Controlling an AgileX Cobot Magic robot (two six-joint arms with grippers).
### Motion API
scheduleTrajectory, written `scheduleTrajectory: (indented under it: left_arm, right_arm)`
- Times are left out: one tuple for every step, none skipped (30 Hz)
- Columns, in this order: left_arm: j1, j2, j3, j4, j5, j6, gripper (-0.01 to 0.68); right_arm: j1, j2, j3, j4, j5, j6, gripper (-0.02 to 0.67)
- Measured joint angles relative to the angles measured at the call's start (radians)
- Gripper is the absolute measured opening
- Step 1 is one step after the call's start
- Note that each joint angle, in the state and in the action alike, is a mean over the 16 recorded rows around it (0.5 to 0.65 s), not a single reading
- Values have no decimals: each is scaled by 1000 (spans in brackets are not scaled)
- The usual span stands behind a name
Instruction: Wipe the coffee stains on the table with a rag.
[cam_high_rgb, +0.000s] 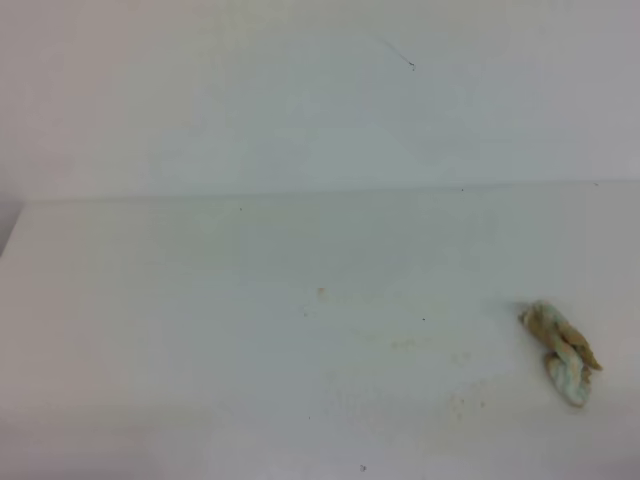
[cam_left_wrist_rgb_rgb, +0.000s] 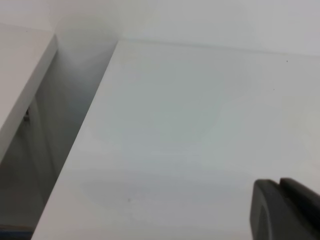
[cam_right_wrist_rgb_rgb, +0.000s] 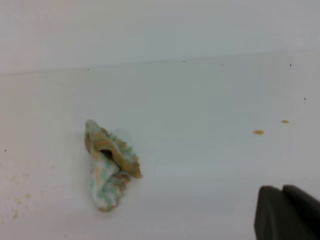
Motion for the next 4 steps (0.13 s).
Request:
scheduleTrajectory:
  left_arm:
    - [0, 0, 0, 0, 0, 0, -2]
    - [0, 0, 0, 0, 0, 0, -2]
    - [0, 0, 0, 0, 0, 0, -2]
    - [0, 0, 0, 0, 0, 0, -2]
  right_arm:
    - [0, 0, 0, 0, 0, 0, 1]
    - [0, 0, 0, 0, 0, 0, 1]
    - [0, 0, 0, 0, 0, 0, 1]
    - [0, 0, 0, 0, 0, 0, 1]
